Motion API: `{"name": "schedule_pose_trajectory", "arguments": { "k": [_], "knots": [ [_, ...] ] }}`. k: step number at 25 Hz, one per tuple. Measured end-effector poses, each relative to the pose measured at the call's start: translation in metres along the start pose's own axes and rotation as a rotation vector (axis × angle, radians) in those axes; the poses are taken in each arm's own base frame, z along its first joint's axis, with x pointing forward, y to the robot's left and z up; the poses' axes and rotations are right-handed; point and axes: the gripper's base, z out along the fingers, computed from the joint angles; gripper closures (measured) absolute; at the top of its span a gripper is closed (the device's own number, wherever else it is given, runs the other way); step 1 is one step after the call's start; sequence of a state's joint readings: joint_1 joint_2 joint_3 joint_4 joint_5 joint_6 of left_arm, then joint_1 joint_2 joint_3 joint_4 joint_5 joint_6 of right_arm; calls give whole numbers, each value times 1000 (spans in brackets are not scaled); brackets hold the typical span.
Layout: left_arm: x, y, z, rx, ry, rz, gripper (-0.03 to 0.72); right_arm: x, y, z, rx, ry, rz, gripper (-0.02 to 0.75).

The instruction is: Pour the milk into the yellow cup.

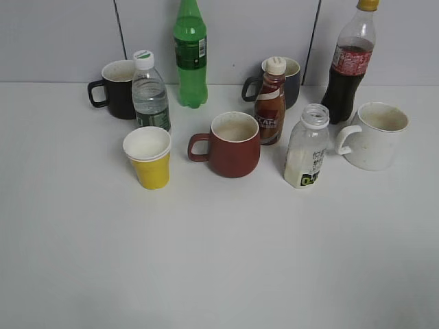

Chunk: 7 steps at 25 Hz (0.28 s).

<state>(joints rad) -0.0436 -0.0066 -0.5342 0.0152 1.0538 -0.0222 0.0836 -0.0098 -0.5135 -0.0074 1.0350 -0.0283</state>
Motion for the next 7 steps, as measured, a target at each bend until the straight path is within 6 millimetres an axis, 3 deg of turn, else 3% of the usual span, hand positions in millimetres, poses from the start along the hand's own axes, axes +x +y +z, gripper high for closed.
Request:
{"name": "schedule_pose_trajectory", "arguments": {
  "k": [7],
  "knots": [
    [0, 0, 0, 0, 0, 0, 310, 0, 0, 0, 0, 0, 1, 332]
  ]
}}
